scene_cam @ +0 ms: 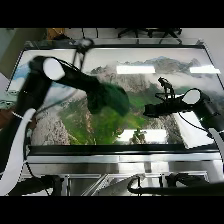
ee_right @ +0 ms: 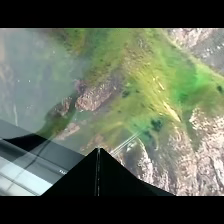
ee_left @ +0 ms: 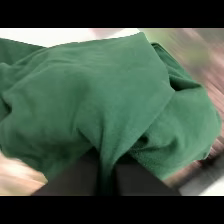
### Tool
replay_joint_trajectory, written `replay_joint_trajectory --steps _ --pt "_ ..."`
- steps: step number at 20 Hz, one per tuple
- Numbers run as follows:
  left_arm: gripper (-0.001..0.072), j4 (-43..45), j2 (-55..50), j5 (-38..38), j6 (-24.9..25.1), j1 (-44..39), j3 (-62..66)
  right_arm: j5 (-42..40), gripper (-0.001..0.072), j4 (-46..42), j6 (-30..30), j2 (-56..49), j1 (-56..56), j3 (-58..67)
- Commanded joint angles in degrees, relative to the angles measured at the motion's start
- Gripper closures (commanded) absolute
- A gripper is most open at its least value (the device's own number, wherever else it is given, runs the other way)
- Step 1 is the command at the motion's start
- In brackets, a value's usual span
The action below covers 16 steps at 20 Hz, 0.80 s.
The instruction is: Fold the shirts.
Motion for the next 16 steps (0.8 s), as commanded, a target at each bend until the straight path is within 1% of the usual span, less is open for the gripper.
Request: replay_joint_trajectory --steps 1,2,5,7,9,12,13,14,16 --pt "0.0016 -3.23 1.31 -0.76 -5.9 -8.2 -7.8 0.0 0.0695 0.02 0.02 -0.09 0.04 -0.02" --pt "-0.0004 -3.26 1.33 -2.08 -7.98 -8.59 -7.06 0.0 0.0695 0.02 0.0 -0.13 0.04 -0.02" --pt "-0.0003 -3.17 1.99 -13.44 -8.15 -7.21 -0.48 0.0 0.0695 0.02 0.02 -0.17 0.04 -0.02" --pt "-0.0003 -2.03 5.14 -16.35 -8.15 -4.94 -1.07 0.0 0.0695 0.02 0.02 -0.24 0.04 -0.02" --pt "-0.0003 0.26 10.49 -13.68 -8.15 -2.08 -8.46 -0.04 0.0695 0.07 0.02 -0.35 0.04 -0.02" --pt "-0.0003 -1.29 18.93 -5.25 -8.15 3.19 -27.74 -0.02 0.0696 0.02 0.02 -0.35 0.04 -0.02" --pt "-0.0003 -3.67 21.14 -2.62 -8.07 4.87 -34.34 -0.04 0.0695 0.07 0.02 -0.35 0.04 -0.02" --pt "-0.0003 -7.82 23.34 1.22 -7.15 6.51 -41.48 -0.92 0.0695 0.07 0.02 -0.35 0.04 -0.02" --pt "-0.0003 -18.53 26.88 11.41 -3.3 8.61 -54.38 -2.64 0.0695 0.9 0.02 -0.85 0.04 -0.02"
